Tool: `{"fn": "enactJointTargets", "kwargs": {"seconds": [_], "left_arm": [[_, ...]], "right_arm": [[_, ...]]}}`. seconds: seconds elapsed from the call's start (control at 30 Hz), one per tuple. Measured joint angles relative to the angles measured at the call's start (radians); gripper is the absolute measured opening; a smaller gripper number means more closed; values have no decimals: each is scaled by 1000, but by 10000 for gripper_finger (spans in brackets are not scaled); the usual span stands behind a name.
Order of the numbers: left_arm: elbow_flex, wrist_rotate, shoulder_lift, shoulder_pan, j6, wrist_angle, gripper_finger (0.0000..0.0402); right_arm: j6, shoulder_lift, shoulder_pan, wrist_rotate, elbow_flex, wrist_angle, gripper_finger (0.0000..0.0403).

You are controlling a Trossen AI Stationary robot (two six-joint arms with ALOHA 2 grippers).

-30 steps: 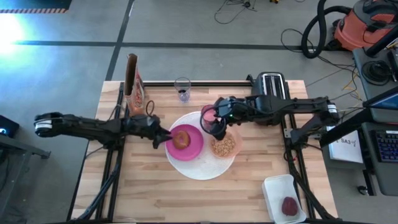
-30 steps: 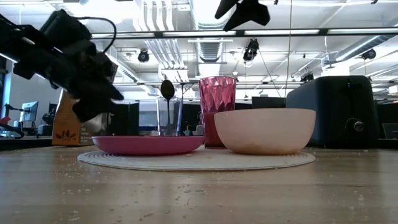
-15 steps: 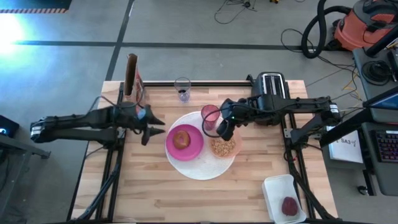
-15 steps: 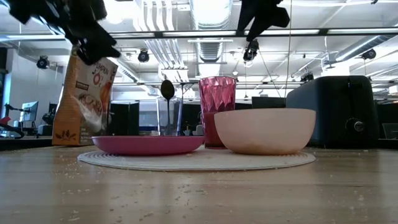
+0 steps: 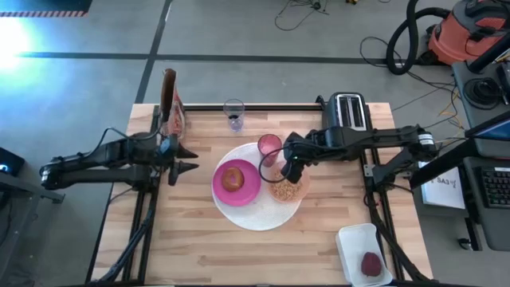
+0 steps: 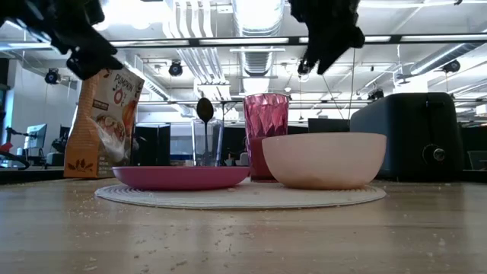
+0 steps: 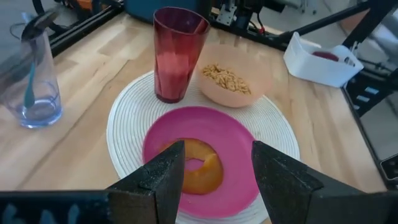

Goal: Arrange a breakfast setting
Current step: Put the apple to the top of the pink plate

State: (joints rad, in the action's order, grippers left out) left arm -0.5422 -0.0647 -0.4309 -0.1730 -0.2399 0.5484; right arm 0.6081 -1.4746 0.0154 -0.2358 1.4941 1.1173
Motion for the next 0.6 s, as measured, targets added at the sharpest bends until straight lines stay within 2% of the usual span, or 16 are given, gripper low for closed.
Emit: {"fn": "enactJointTargets", "kwargs": {"seconds": [0.1, 0.3, 0.43, 0.6], "left_arm": [[52, -13, 67, 0, -28, -8, 169], [138, -114, 159, 1, -51, -87, 169], [181, -125, 188, 2, -61, -129, 169], [292, -126, 207, 2, -66, -262, 169]], "right_arm": [[61, 2, 0, 19, -46, 5, 192], [278, 37, 34, 144, -135, 39, 192], [466, 85, 107, 181, -206, 52, 192], [730, 153, 231, 184, -278, 51, 192]]}}
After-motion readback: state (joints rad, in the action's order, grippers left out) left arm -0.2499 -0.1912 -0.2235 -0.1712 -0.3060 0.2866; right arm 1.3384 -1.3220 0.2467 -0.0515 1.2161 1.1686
